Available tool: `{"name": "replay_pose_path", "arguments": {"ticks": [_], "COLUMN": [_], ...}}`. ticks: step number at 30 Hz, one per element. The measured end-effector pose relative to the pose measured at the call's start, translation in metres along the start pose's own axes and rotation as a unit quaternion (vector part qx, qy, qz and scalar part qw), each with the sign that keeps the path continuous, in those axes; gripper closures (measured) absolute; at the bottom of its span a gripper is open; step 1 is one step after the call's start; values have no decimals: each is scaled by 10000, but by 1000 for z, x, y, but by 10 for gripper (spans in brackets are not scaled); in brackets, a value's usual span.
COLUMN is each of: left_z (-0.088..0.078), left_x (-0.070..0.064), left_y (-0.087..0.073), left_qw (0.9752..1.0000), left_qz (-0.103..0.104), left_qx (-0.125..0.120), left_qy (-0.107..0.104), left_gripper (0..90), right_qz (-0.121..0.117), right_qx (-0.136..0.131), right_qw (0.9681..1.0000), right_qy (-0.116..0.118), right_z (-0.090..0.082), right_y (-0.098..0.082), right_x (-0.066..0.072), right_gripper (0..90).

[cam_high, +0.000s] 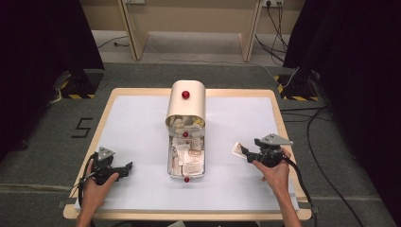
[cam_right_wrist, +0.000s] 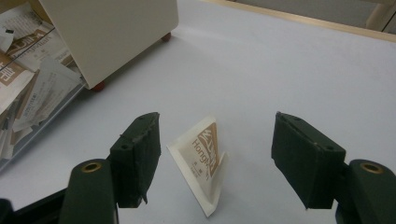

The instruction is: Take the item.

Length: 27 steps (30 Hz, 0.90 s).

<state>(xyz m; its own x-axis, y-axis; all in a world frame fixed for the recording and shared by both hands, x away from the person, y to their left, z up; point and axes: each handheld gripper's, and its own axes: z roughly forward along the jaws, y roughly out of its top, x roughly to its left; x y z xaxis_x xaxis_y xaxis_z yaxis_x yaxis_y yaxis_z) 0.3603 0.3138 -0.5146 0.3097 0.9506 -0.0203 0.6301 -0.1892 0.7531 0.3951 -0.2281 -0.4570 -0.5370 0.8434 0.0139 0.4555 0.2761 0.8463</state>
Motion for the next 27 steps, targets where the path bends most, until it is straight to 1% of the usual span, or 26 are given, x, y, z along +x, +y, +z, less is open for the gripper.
{"name": "replay_pose_path", "arguments": {"ticks": [12,22,27], "left_z": [0,0,0], "left_x": [0,0,0], "left_y": [0,0,0], "left_qw": [10000,10000,10000], "left_qz": [1,-8,-5], "left_qx": [0,-6,-5], "left_qy": [0,0,0], "left_gripper": [113,113,113], "right_qz": [-32,-37,-84], "right_qx": [0,12,20], "right_qw": [10000,10000,10000], "right_qy": [-19,-46,-40], "right_z": [-7,-17,-22], "right_y": [-3,-9,-11], "right_x": [1,0,1], "right_gripper": [324,320,316]}}
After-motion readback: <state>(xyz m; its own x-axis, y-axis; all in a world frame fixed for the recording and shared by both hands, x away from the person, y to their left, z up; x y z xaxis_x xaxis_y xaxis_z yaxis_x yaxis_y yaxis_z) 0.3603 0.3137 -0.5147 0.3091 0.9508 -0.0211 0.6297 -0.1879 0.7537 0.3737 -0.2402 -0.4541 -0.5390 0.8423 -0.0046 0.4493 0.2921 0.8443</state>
